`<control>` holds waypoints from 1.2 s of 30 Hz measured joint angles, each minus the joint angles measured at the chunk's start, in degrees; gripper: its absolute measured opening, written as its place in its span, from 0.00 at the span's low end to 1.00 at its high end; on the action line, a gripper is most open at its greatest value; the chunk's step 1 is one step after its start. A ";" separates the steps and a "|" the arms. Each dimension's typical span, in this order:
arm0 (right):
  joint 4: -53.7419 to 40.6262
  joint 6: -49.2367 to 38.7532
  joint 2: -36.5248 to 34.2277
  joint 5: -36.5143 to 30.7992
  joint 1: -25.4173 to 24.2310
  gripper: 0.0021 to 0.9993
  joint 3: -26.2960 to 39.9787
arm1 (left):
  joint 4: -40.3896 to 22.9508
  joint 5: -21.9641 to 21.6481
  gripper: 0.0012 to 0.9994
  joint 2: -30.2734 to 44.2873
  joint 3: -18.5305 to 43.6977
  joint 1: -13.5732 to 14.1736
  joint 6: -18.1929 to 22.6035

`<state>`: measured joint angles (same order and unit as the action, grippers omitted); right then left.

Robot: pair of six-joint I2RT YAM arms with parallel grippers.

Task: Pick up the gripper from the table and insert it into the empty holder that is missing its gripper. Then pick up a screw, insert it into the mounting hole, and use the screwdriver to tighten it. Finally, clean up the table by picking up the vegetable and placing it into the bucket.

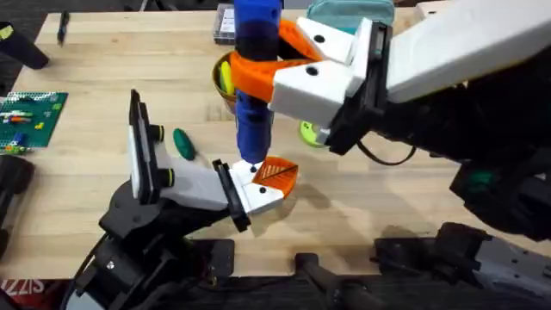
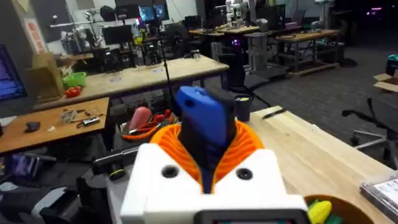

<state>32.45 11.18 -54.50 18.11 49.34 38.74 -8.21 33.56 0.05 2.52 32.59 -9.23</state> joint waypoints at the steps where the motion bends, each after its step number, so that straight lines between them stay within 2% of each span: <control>1: -0.03 0.00 0.00 0.00 0.00 0.06 0.00 | 0.01 0.00 0.02 0.00 0.00 0.00 0.00; 36: -0.16 1.92 -1.62 -0.02 -0.02 0.06 0.11 | 0.00 -0.02 0.02 0.00 0.00 -0.01 -0.02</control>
<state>32.29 13.10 -56.12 18.09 49.32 38.85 -8.21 33.54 0.05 2.52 32.58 -9.26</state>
